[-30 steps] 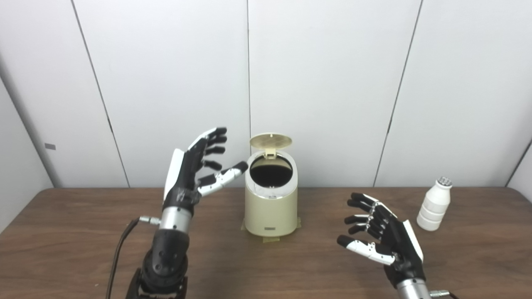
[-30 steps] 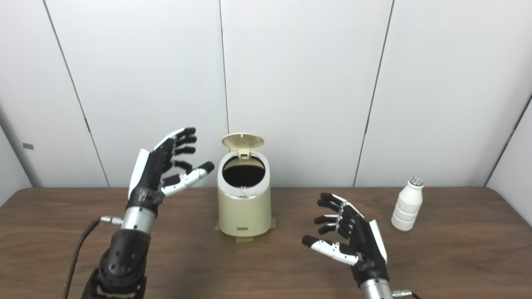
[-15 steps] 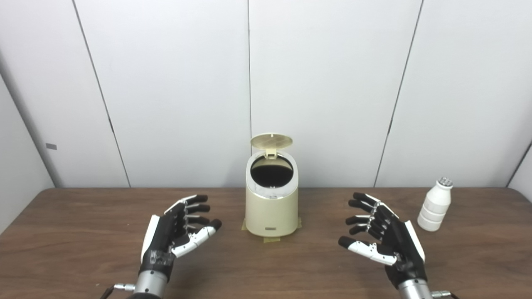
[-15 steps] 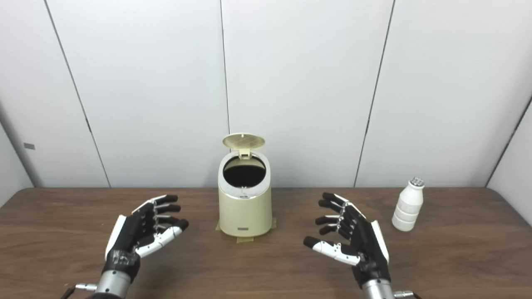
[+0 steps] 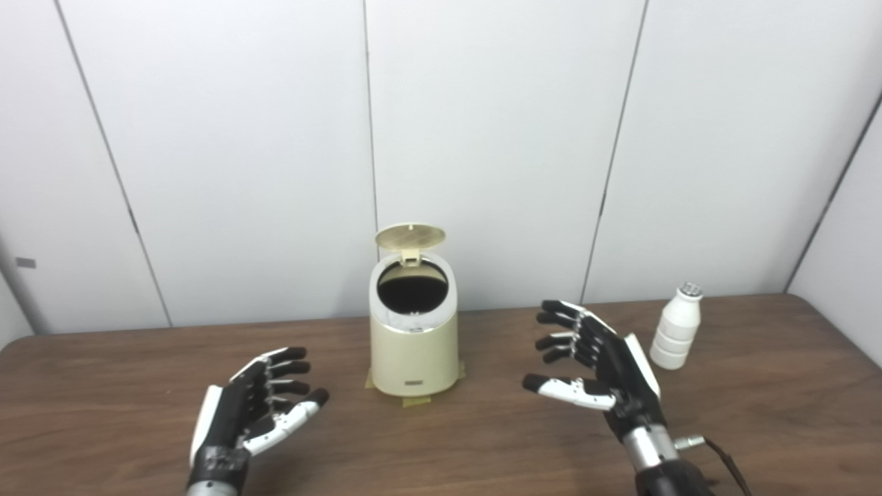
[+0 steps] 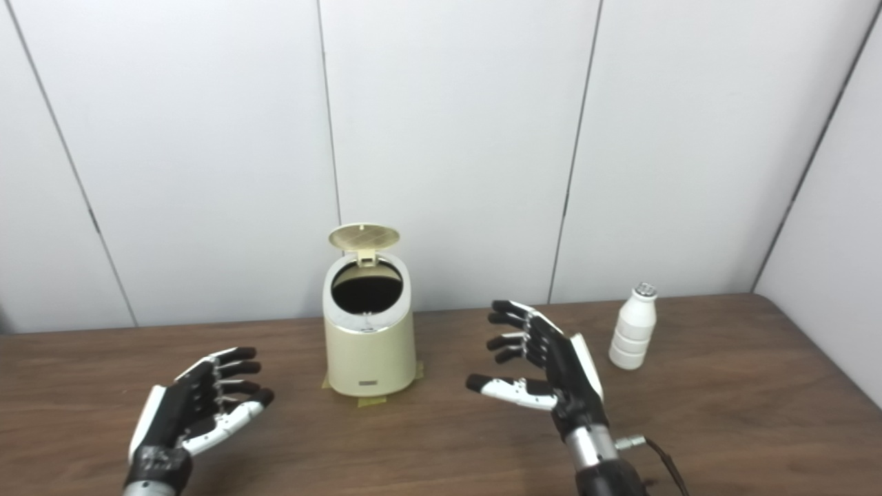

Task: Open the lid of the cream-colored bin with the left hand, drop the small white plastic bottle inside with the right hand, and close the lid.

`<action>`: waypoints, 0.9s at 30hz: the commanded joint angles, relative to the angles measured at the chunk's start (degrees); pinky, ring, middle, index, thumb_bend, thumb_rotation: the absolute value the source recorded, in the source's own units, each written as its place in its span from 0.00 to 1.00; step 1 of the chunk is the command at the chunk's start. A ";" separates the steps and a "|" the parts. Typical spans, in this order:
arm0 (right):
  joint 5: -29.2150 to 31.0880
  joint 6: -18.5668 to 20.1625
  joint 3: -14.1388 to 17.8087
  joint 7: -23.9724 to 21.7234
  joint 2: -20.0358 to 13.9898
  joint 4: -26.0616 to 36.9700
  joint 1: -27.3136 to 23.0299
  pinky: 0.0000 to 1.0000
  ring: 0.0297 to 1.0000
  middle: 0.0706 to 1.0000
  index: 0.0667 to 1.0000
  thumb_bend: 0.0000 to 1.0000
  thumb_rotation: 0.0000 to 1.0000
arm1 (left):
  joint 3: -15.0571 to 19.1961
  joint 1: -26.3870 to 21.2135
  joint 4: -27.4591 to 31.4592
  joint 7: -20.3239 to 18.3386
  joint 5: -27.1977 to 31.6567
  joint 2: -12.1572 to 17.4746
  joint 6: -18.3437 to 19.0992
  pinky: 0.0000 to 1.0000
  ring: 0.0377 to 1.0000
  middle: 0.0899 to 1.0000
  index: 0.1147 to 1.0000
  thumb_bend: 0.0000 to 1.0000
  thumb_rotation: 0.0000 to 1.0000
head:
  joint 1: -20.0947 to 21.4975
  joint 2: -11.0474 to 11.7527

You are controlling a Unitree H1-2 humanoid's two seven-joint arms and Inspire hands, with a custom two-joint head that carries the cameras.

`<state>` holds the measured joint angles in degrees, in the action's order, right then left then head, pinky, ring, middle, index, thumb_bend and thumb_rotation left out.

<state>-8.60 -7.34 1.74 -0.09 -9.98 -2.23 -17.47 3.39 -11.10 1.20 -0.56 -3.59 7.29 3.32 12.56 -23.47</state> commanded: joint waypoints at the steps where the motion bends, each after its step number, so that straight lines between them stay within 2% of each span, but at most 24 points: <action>1: -4.88 -1.08 -0.08 0.85 -2.61 4.84 -5.74 0.48 0.60 0.74 0.74 0.79 0.23 | 0.82 -2.48 0.44 -0.31 1.10 1.19 -2.40 0.48 0.60 0.67 0.72 0.65 0.12 | 1.81 0.45; 3: -9.14 2.62 0.07 1.20 -4.57 7.57 -8.50 0.48 0.60 0.73 0.74 0.80 0.24 | 1.33 -2.42 0.24 -0.58 2.16 1.57 -2.45 0.48 0.61 0.67 0.72 0.64 0.09 | 3.86 1.04; 5: -10.07 6.41 1.47 0.71 -6.88 8.89 -11.61 0.49 0.61 0.74 0.74 0.78 0.22 | 1.72 -2.26 0.29 -0.80 2.71 1.96 -2.26 0.49 0.62 0.68 0.72 0.62 0.04 | 5.20 1.46; 8: -10.97 6.72 4.25 1.51 -12.04 5.45 -15.69 0.52 0.64 0.72 0.72 0.79 0.22 | 2.13 -2.13 0.66 -1.10 3.51 2.46 -1.87 0.51 0.63 0.69 0.73 0.60 0.01 | 7.50 1.88; 10: -12.46 6.33 5.91 2.89 -15.08 3.23 -17.59 0.56 0.68 0.73 0.72 0.78 0.31 | 2.30 -2.19 0.24 -1.41 3.82 2.85 -2.38 0.51 0.63 0.69 0.73 0.59 0.00 | 9.07 2.00; 12: -13.58 6.11 6.91 4.12 -16.79 2.30 -18.77 0.57 0.69 0.73 0.71 0.77 0.32 | 2.53 -2.38 -0.29 -1.80 4.14 3.09 -2.51 0.51 0.62 0.69 0.73 0.59 0.00 | 9.83 2.07; 14: -14.46 7.54 7.89 5.09 -18.05 2.34 -19.80 0.57 0.69 0.72 0.69 0.75 0.29 | 2.68 -2.64 -0.82 -1.72 4.14 3.20 -2.28 0.50 0.61 0.69 0.72 0.61 0.00 | 10.29 2.10; 19: -14.10 11.48 10.31 5.10 -21.39 2.57 -19.35 0.55 0.70 0.73 0.70 0.73 0.22 | 2.43 -3.06 -1.09 -1.59 3.57 3.53 -1.49 0.50 0.62 0.69 0.72 0.61 0.00 | 11.29 2.38; 22: -11.37 14.86 12.43 3.93 -22.46 1.20 -18.62 0.61 0.73 0.75 0.73 0.75 0.30 | 2.35 -3.22 -1.07 -1.77 3.62 3.70 -1.48 0.51 0.63 0.69 0.73 0.60 0.00 | 11.87 2.26; 27: -5.07 17.37 15.47 1.56 -22.72 -0.18 -15.04 0.69 0.78 0.82 0.80 0.78 0.35 | 2.27 -3.35 -0.54 -2.26 3.86 4.11 -0.62 0.52 0.64 0.69 0.74 0.60 0.00 | 12.24 2.08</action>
<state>-15.31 9.98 16.21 1.98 -30.97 -3.08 -32.15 5.60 -12.05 -1.07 -2.66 0.26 10.41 3.35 24.79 -21.44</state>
